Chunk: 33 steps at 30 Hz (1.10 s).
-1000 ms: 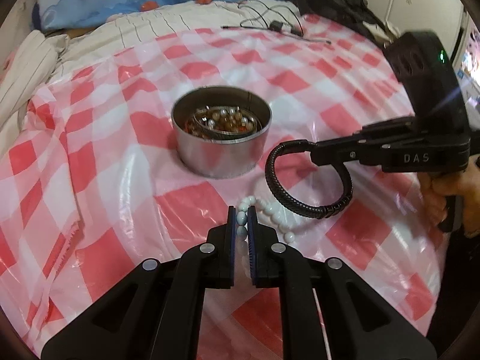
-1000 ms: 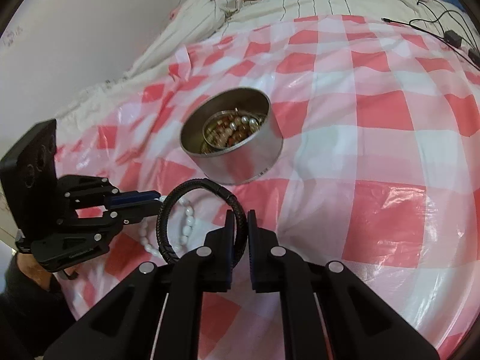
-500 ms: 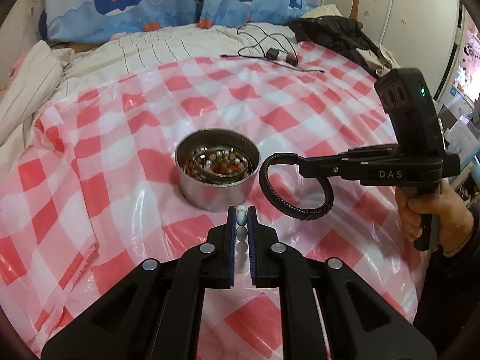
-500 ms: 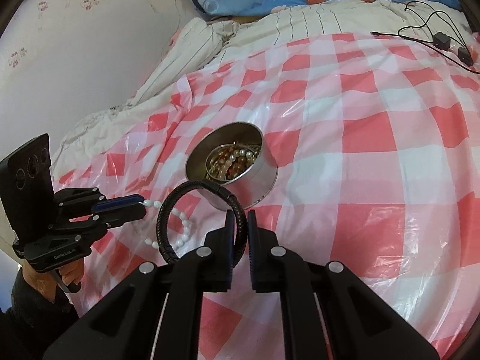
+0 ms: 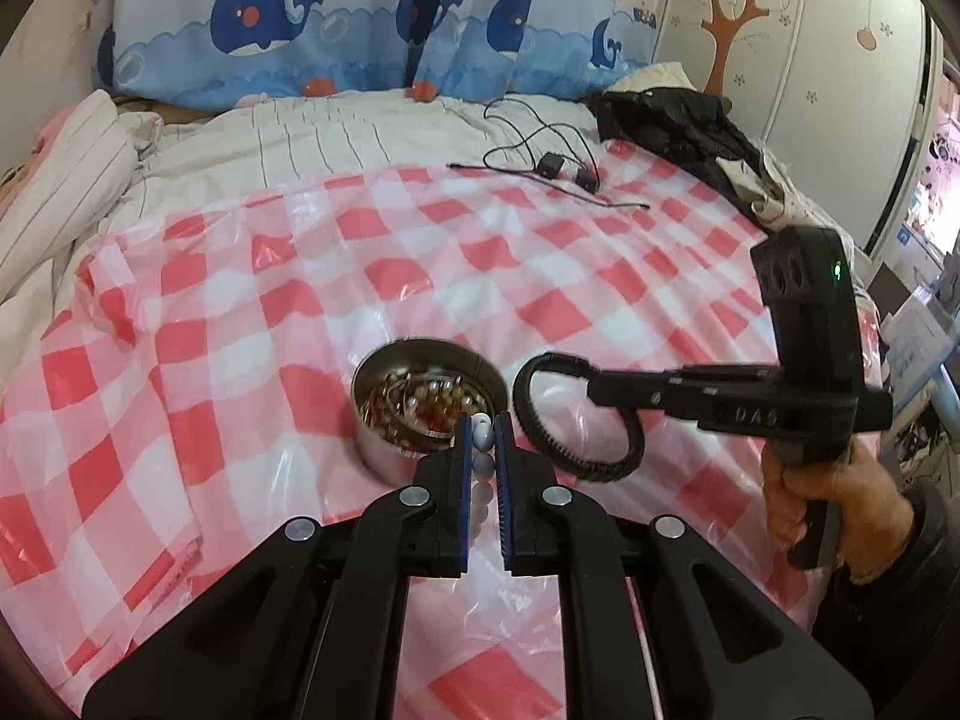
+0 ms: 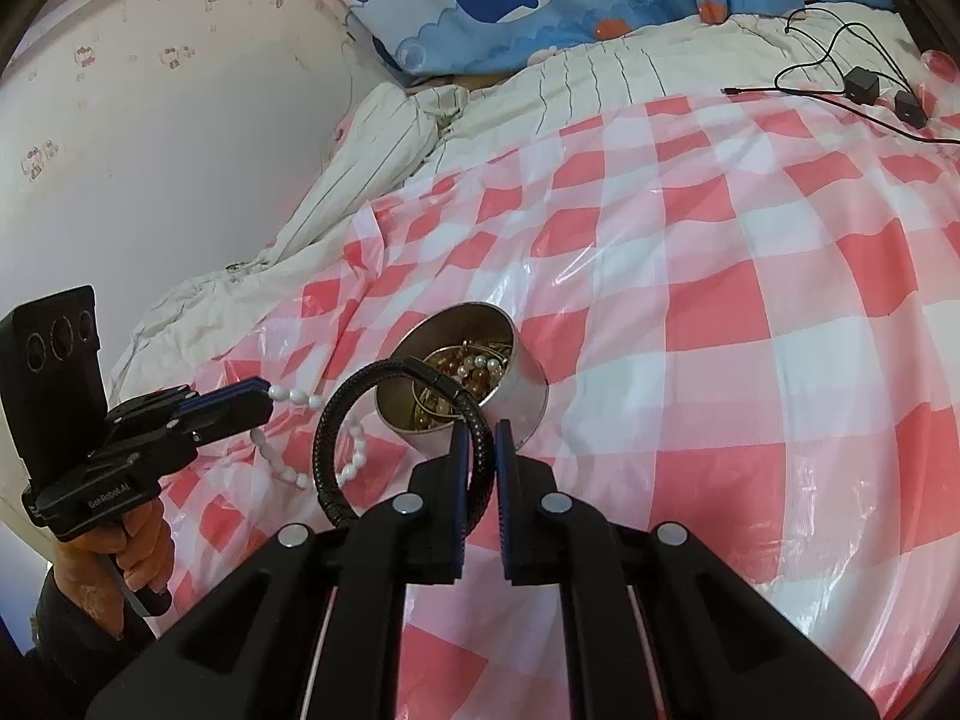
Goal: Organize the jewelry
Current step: 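Lift the pearl bracelet with the left gripper while the right carries the black bracelet toward the tin, then lower both bracelets into the silver tin and open both grippers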
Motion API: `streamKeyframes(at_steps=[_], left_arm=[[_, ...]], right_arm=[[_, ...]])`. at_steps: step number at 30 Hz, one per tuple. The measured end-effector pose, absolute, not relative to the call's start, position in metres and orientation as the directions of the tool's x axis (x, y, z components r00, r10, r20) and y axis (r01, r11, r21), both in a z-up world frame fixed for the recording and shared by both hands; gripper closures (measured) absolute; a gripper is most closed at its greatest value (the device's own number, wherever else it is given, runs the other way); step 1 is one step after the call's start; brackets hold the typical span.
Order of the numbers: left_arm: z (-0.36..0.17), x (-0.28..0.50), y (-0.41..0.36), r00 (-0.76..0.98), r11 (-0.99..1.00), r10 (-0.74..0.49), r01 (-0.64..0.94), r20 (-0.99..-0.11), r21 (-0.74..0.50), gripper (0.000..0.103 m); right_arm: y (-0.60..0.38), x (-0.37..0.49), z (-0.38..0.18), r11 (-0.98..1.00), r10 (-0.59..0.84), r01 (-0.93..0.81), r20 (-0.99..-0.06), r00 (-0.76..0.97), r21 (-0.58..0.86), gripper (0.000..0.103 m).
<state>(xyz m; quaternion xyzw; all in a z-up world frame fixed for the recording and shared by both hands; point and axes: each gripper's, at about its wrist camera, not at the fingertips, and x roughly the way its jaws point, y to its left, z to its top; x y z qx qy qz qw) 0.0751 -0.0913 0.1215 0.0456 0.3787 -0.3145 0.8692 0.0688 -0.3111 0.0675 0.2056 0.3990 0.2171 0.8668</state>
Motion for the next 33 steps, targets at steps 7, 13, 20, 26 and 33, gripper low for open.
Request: streamKeyframes(at_steps=[7, 13, 20, 26, 33], left_arm=[[0.128, 0.082, -0.103, 0.527, 0.799, -0.526, 0.575, -0.667, -0.176, 0.096], [0.129, 0.084, -0.109, 0.527, 0.798, -0.531, 0.574, -0.664, -0.183, 0.096], [0.125, 0.087, -0.121, 0.525, 0.799, -0.524, 0.575, -0.671, -0.174, 0.096], [0.123, 0.088, -0.124, 0.532, 0.804, -0.512, 0.574, -0.674, -0.157, 0.096], [0.123, 0.090, -0.125, 0.536, 0.805, -0.509, 0.573, -0.673, -0.153, 0.096]], right_arm=[[-0.317, 0.073, 0.068, 0.810, 0.545, -0.198, -0.583, 0.603, 0.552, 0.094], [-0.323, 0.077, 0.067, 0.796, 0.551, -0.184, -0.567, 0.611, 0.576, 0.094], [-0.321, 0.080, 0.068, 0.793, 0.555, -0.185, -0.564, 0.612, 0.580, 0.094], [-0.320, 0.082, 0.067, 0.793, 0.555, -0.186, -0.564, 0.611, 0.579, 0.094], [-0.320, 0.084, 0.067, 0.787, 0.563, -0.188, -0.559, 0.609, 0.587, 0.094]])
